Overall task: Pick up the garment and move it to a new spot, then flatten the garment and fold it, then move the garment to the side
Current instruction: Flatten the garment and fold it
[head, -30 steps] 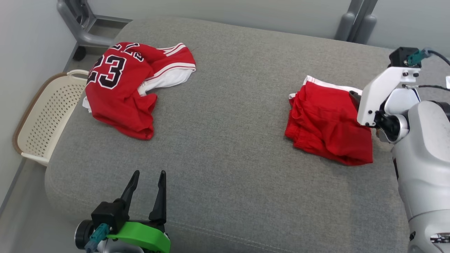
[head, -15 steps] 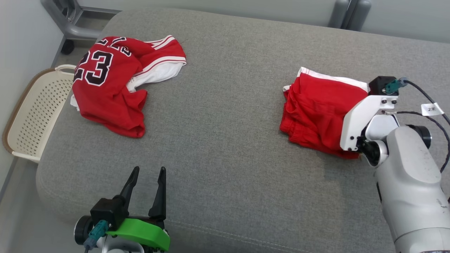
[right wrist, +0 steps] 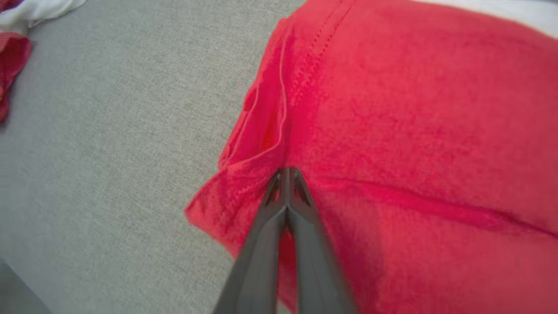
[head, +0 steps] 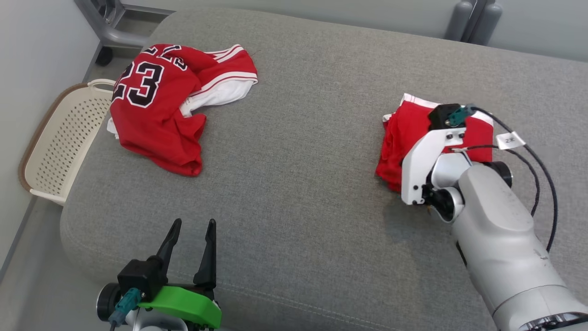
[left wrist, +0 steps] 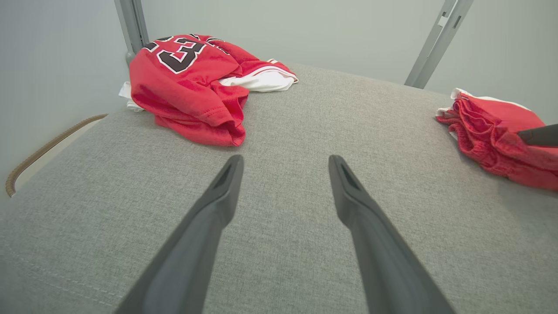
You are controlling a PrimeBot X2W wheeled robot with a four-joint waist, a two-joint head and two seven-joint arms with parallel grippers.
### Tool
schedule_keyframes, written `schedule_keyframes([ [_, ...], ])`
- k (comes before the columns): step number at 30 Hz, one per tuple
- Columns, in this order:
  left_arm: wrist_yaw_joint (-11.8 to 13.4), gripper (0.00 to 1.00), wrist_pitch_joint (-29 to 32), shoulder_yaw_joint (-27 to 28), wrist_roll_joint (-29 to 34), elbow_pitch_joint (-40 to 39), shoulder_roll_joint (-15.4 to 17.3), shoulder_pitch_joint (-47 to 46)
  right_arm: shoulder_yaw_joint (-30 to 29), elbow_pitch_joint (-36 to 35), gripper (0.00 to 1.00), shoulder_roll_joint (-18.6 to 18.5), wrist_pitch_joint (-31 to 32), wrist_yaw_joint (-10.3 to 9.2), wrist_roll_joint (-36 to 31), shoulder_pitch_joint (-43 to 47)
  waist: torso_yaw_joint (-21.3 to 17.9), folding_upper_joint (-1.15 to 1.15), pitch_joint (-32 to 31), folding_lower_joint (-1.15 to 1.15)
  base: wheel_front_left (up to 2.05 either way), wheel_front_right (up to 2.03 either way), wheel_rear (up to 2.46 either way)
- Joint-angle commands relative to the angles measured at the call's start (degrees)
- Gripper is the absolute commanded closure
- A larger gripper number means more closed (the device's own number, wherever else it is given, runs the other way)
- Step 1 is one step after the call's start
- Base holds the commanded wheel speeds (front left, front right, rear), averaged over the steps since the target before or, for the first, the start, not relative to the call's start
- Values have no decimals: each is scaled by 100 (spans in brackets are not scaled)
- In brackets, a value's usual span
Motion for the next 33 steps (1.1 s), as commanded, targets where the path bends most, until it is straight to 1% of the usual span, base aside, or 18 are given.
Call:
schedule_keyframes([
  [1,-25,0,-10,-8,-39,19,14,-55,237,104,100,2,-51,-5,185,-39,46,0,-36,0,0,0,0],
  [5,-8,0,-10,3,-59,27,4,17,709,293,100,0,-132,-5,492,-92,94,0,-61,0,0,0,0],
  [11,-2,0,-10,-11,-67,41,-6,57,1178,550,100,-1,-282,-5,808,-251,159,0,-93,0,0,0,0],
  [15,21,0,-10,14,-59,52,-9,90,1476,557,100,-3,-334,-5,1146,-387,147,0,-153,0,0,0,0],
  [16,30,0,-10,28,-60,50,-9,103,1527,561,96,-4,-352,-5,1199,-446,130,0,-173,0,0,0,0],
  [17,40,0,-10,46,-60,46,-10,116,1563,573,60,-4,-376,-5,1236,-509,109,0,-197,0,0,0,0],
  [18,47,0,-10,62,-56,38,-10,123,1564,605,0,-5,-391,-5,1265,-571,84,0,-222,0,0,0,0],
  [22,57,0,-10,118,-35,6,1,163,1423,771,0,-7,-435,-5,1161,-810,-16,0,-303,0,0,0,0],
  [25,55,0,-10,151,-12,-11,20,228,1138,1029,0,-25,-517,-5,878,-1033,-129,0,-377,0,0,0,0],
  [29,54,0,-10,182,-2,-41,29,273,661,1335,0,-161,-517,-5,640,-1165,-276,0,-447,0,0,0,0],
  [33,54,0,-9,162,7,-63,25,335,144,1614,0,-436,-618,-5,460,-1149,-375,0,-455,0,0,0,0],
])
